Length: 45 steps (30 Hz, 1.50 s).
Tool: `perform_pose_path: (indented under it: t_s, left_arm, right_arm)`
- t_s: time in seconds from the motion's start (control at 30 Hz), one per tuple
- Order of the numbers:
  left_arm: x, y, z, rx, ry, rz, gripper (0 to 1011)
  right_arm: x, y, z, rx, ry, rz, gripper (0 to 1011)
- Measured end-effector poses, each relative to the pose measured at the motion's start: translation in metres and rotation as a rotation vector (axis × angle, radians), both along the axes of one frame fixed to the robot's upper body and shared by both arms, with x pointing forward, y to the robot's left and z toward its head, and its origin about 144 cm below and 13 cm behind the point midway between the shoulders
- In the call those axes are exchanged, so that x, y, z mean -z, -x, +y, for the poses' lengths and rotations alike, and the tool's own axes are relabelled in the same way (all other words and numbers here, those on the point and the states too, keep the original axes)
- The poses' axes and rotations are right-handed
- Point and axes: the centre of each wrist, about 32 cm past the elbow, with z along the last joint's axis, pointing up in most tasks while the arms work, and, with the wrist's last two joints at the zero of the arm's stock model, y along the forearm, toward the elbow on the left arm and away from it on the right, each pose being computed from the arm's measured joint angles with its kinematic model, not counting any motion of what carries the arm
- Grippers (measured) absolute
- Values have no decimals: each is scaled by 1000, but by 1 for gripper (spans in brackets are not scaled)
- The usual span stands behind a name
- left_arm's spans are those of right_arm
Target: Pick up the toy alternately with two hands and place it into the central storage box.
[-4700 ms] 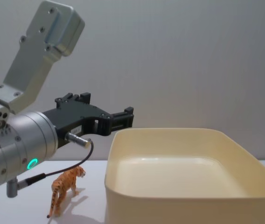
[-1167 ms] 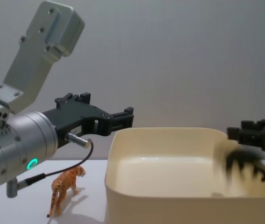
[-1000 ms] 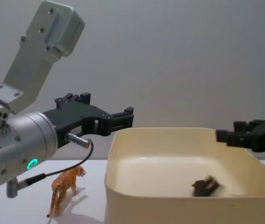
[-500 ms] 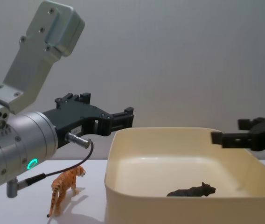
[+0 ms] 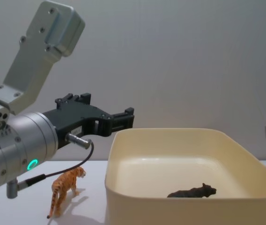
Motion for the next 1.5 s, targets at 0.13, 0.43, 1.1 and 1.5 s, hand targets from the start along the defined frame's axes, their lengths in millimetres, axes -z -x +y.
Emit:
perform_pose_path:
  t_s: [0.13, 0.43, 1.1, 1.5]
  left_arm:
    - [0, 0, 0, 0, 0, 0, 1001]
    - [0, 0, 0, 0, 0, 0, 1001]
    - [0, 0, 0, 0, 0, 0, 1001]
    - [0, 0, 0, 0, 0, 0, 1001]
  right_arm:
    - [-1, 11, -12, 34, 3, 11, 1001]
    - [3, 29, -31, 96, 27, 67, 1001]
    - [31, 9, -34, 135, 90, 176, 1001]
    - [45, -16, -13, 92, 96, 196, 1001]
